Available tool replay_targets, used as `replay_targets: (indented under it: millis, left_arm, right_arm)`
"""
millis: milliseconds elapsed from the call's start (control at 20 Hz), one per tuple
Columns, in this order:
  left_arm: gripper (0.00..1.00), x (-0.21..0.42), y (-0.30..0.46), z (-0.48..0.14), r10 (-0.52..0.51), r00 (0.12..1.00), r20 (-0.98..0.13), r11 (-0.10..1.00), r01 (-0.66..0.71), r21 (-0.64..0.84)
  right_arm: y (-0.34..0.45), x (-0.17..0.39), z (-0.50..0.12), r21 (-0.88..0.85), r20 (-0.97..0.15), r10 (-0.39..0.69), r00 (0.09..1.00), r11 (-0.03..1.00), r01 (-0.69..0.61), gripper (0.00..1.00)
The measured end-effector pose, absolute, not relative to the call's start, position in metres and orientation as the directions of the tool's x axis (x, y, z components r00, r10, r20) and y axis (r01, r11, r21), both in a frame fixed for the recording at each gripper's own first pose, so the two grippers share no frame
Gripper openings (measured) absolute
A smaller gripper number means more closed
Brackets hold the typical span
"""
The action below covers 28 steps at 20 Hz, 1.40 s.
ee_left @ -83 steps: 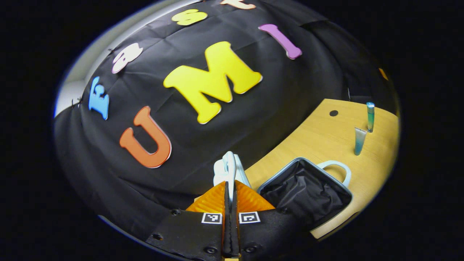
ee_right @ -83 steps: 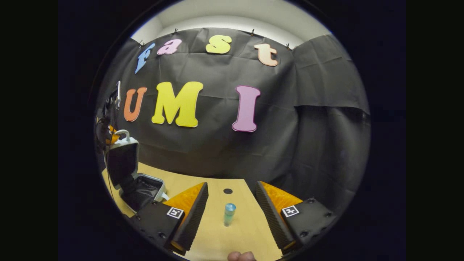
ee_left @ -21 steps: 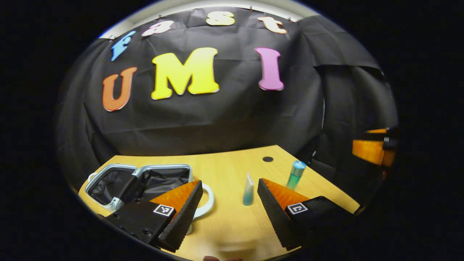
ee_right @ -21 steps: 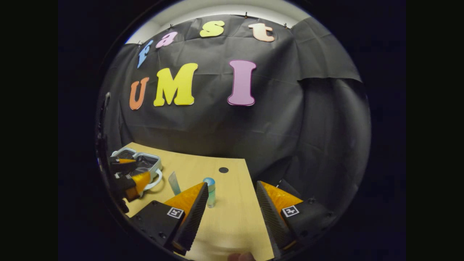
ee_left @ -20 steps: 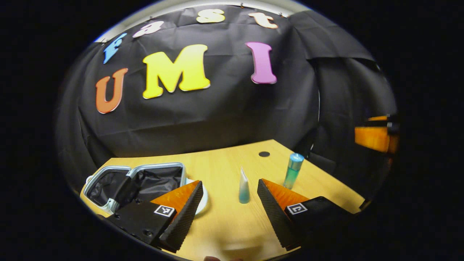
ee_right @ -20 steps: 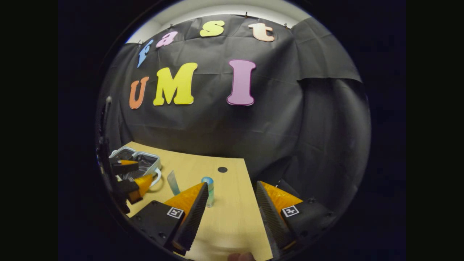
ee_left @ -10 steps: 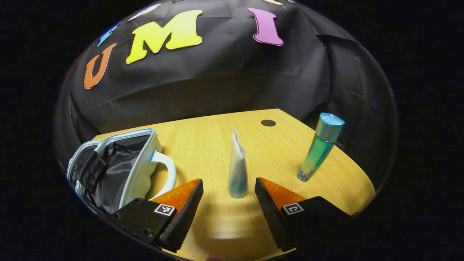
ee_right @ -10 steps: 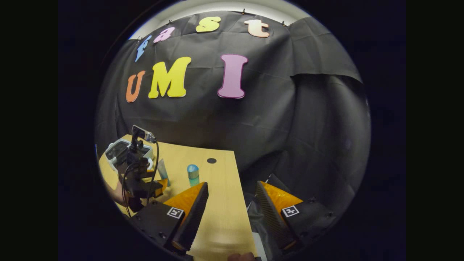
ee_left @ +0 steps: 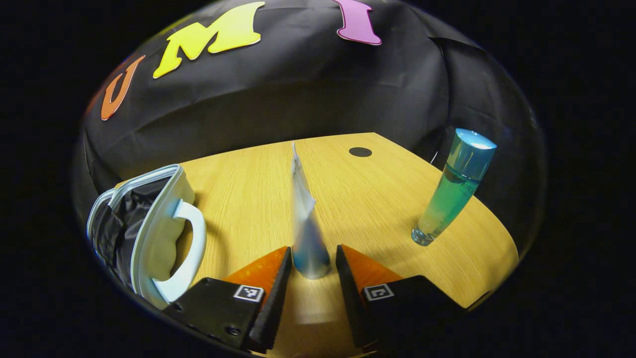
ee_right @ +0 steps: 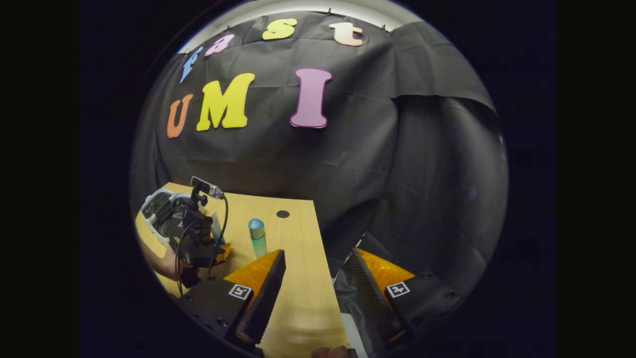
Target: First open the suitcase, pack the skin care products into it, and then close the suitcase.
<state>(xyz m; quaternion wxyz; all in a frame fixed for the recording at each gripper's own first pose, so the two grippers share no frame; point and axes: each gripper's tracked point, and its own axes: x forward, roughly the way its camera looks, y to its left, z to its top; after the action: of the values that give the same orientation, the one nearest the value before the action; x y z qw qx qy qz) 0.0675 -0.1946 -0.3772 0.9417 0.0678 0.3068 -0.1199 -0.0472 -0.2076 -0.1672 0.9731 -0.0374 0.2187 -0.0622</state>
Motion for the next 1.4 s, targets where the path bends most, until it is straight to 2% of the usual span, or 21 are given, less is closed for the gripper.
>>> replay_targets:
  millis: [50,100,250,450,700,1000,1100,1250,1400]
  left_arm:
    - [0.57,0.068,-0.195,-0.376,-0.191,0.784,-0.591,0.962,0.27,0.047]
    - [0.44,0.068,-0.195,-0.378,-0.196,0.775,-0.601,0.96,0.278,0.044]
    - [0.41,0.062,-0.19,-0.372,-0.21,0.757,-0.618,0.957,0.289,0.029]
    - [0.38,0.044,-0.177,-0.325,-0.241,0.77,-0.59,0.958,0.286,-0.018]
    - [0.35,-0.007,-0.151,-0.273,-0.267,0.763,-0.588,0.956,0.287,-0.062]
    - [0.35,-0.027,-0.097,-0.254,-0.16,0.788,-0.594,0.986,0.16,-0.052]
    - [0.35,-0.03,-0.082,-0.25,-0.137,0.793,-0.594,0.989,0.138,-0.044]
    - [0.35,-0.029,-0.063,-0.245,-0.115,0.797,-0.592,0.992,0.121,-0.029]
    - [0.35,-0.026,-0.045,-0.236,-0.105,0.803,-0.587,0.994,0.101,-0.04]
  right_arm:
    - [-0.207,-0.047,-0.17,-0.099,-0.426,-0.135,0.894,0.99,0.102,0.79]
    - [-0.204,-0.046,-0.175,-0.091,-0.435,-0.121,0.892,0.992,0.09,0.8]
    - [-0.183,-0.038,-0.206,-0.046,-0.475,-0.036,0.879,0.999,0.016,0.8]
    - [-0.145,-0.017,-0.271,0.038,-0.552,0.088,0.829,0.996,-0.08,0.79]
    - [-0.103,0.035,-0.322,0.117,-0.587,0.151,0.795,0.988,-0.101,0.79]
    - [-0.081,0.087,-0.35,0.173,-0.605,0.166,0.779,0.982,-0.076,0.78]
    - [-0.07,0.097,-0.353,0.177,-0.603,0.181,0.777,0.98,-0.091,0.81]
    - [-0.061,0.099,-0.362,0.14,-0.618,0.175,0.767,0.984,-0.112,0.64]
    - [-0.069,0.106,-0.366,0.091,-0.619,0.117,0.777,0.993,-0.077,0.61]
